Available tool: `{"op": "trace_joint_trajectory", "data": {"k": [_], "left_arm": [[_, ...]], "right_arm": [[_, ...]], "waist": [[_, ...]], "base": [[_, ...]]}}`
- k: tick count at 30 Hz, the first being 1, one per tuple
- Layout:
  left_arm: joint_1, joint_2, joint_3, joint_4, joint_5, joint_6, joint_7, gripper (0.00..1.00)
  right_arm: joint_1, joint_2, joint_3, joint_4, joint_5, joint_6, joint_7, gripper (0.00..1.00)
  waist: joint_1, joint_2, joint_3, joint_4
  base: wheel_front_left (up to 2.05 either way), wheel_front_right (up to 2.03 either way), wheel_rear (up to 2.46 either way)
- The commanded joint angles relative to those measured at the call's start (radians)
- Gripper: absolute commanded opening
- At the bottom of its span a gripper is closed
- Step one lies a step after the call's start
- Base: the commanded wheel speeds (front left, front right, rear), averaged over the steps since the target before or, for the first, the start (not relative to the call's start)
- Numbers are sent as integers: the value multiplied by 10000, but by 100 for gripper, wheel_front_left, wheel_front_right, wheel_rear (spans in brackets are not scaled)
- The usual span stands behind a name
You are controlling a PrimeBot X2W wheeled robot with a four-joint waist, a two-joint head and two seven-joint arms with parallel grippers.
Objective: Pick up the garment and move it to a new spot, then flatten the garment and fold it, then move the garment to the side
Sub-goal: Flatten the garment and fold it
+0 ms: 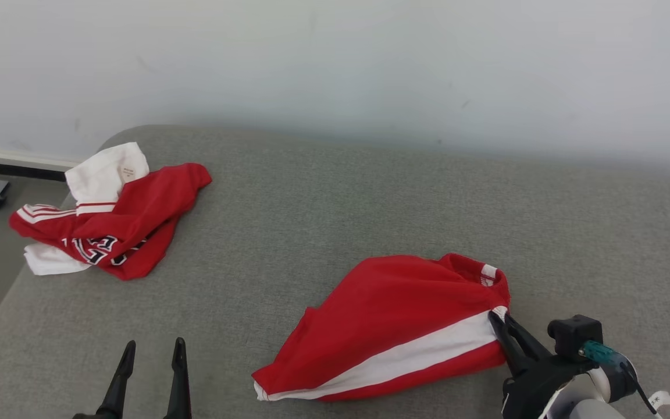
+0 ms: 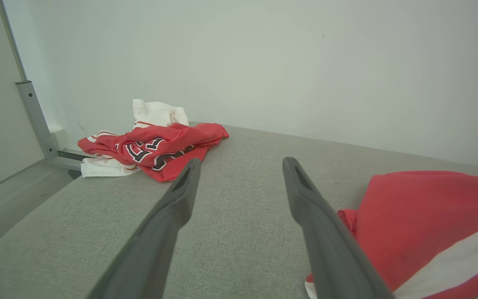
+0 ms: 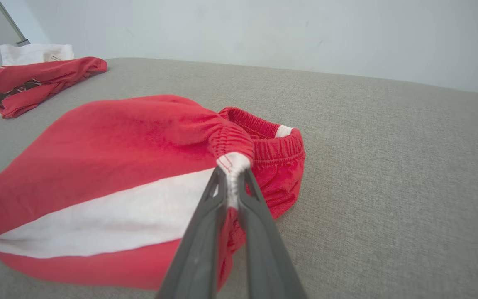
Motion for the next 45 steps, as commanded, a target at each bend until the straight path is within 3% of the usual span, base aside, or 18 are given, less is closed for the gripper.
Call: {"op": "trace_joint_trajectory", "data": {"k": [1, 10, 19, 20, 21, 34, 45], "left_arm": [[91, -40, -9, 39, -18, -7, -33, 100], [-82, -102, -103, 142, -120, -68, -33, 100], [-202, -113, -220, 329, -154, -83, -33, 100], [-185, -115, -221, 337, -168, -84, -33, 100], [-167, -116, -209, 346, -183, -86, -33, 100], [-32, -119, 49, 377, 23, -137, -33, 100], [268, -119, 228, 171, 238, -163, -33, 100]], "right_arm": [[238, -123, -63, -153, 75, 10, -139, 0], [1961, -397, -1282, -2039, -276, 10, -165, 0], [3688, 15, -2780, -3231, -756, 10, 549, 0], [3772, 74, -2881, -3348, -833, 10, 532, 11], [3840, 152, -2986, -3478, -901, 10, 474, 100], [4312, 800, -3535, -5041, -1580, 10, -431, 100], [4775, 1407, -3876, -5614, -1835, 10, -749, 100]], "waist": [[0, 0, -76, -396], [0, 0, 36, -1394], [0, 0, 116, -1564], [0, 0, 110, -1580], [0, 0, 96, -1597], [0, 0, -246, -1686], [0, 0, -386, -1655]], "base": [[0, 0, 0], [0, 0, 0], [0, 0, 0], [0, 0, 0], [0, 0, 0], [0, 0, 0], [0, 0, 0]]}}
